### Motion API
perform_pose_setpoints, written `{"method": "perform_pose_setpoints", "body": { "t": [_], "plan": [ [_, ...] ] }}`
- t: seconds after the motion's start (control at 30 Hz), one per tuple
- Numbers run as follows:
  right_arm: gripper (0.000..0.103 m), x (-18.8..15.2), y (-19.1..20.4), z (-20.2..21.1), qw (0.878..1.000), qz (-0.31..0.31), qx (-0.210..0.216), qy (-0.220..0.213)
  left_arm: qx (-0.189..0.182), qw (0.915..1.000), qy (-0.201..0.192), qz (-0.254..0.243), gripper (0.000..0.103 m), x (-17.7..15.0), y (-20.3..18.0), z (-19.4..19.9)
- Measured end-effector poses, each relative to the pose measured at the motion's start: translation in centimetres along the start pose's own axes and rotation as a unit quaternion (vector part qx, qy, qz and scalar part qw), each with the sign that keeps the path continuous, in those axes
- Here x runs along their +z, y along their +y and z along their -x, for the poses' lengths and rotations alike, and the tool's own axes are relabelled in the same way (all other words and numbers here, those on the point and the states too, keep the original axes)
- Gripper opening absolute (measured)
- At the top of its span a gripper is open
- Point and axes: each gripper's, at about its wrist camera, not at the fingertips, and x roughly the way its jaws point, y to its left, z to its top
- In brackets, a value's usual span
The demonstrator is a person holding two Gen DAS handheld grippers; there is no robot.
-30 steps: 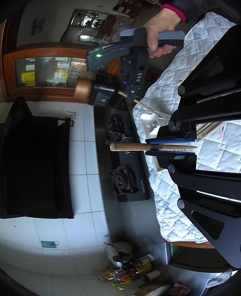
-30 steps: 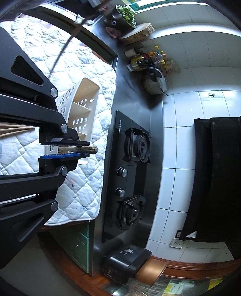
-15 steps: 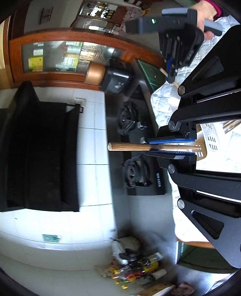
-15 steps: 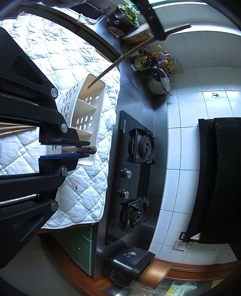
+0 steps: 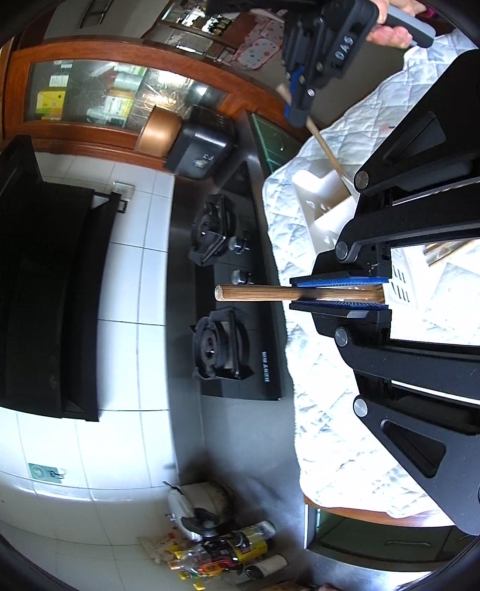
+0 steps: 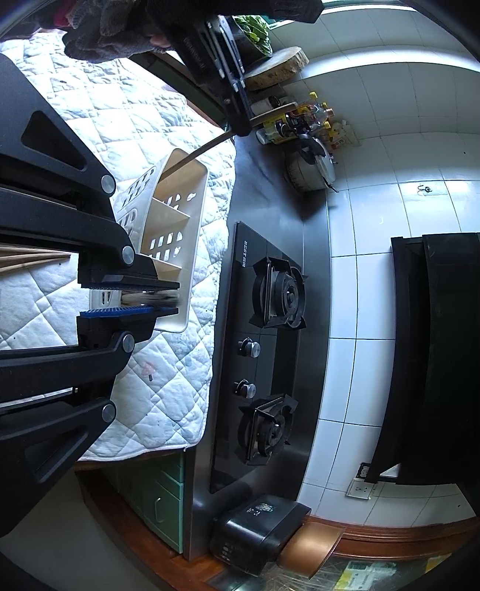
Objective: Organize utensils
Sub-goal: 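Open the left gripper to release its chopstick while the right gripper opens too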
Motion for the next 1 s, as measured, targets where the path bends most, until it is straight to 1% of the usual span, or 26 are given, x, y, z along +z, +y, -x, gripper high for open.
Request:
{"method": "perform_pose_setpoints", "body": {
  "t": [0.1, 0.2, 0.23, 0.27, 0.3, 0.37, 0.4, 0.43, 0.47, 0.5, 0.53, 0.63, 0.73, 0.87, 1.0],
  "plan": [
    [0.011, 0.1, 0.2, 0.3, 1.000, 0.002, -0.004, -0.005, -0.008, 0.9998, 0.014, 0.012, 0.005, -0.5, 0.6, -0.8],
    [0.019, 0.2, 0.1, 0.9, 1.000, 0.003, -0.005, -0.012, -0.014, 0.9995, 0.020, 0.021, 0.006, -0.8, 1.1, -1.3],
    [0.023, 0.3, 0.1, 1.2, 1.000, 0.003, -0.006, -0.017, -0.015, 0.9993, 0.023, 0.024, 0.007, -0.9, 1.1, -1.3],
    [0.027, 0.3, 0.1, 1.6, 1.000, 0.004, -0.007, -0.022, -0.017, 0.9993, 0.023, 0.026, 0.008, -0.9, 1.2, -1.3],
    [0.028, 0.3, 0.1, 2.0, 1.000, 0.005, -0.010, -0.027, -0.023, 0.9992, 0.021, 0.026, 0.008, -0.9, 1.1, -1.2],
    [0.032, 0.2, 0.1, 3.1, 0.999, 0.005, -0.014, -0.038, -0.022, 0.9993, 0.018, 0.024, 0.008, -0.8, 0.8, -0.8],
    [0.034, 0.1, 0.0, 3.7, 0.999, 0.004, -0.014, -0.044, -0.024, 0.9993, 0.016, 0.024, 0.011, -0.7, 0.7, -0.5],
    [0.037, -0.2, 0.0, 4.4, 0.999, 0.003, -0.012, -0.050, -0.024, 0.9994, 0.012, 0.023, 0.022, -0.6, 0.6, -0.1],
    [0.038, -0.4, -0.1, 5.2, 0.998, 0.003, -0.010, -0.056, -0.021, 0.9995, 0.009, 0.024, 0.031, -0.5, 0.4, 0.4],
    [0.038, -0.8, -0.2, 5.9, 0.998, 0.001, -0.008, -0.062, -0.020, 0.9996, 0.000, 0.022, 0.043, -0.4, 0.2, 1.1],
    [0.038, -1.3, -0.3, 6.7, 0.998, -0.001, -0.005, -0.066, -0.018, 0.9997, -0.006, 0.018, 0.043, -0.4, 0.0, 1.7],
    [0.038, -3.3, -0.6, 8.4, 0.998, -0.003, 0.003, -0.070, -0.022, 0.9995, -0.018, 0.012, 0.043, -0.2, -0.7, 3.8],
    [0.038, -6.3, -0.6, 9.3, 0.998, -0.003, 0.009, -0.059, -0.025, 0.9993, -0.028, 0.005, 0.043, -0.8, -1.4, 6.1],
    [0.038, -11.3, -0.6, 9.4, 0.999, -0.005, 0.018, -0.027, -0.035, 0.9988, -0.034, -0.003, 0.044, -2.4, -2.3, 8.9],
    [0.037, -16.2, -0.3, 8.6, 1.000, 0.001, 0.014, 0.006, -0.041, 0.9987, -0.029, -0.006, 0.046, -5.2, -3.1, 11.0]
  ]
}}
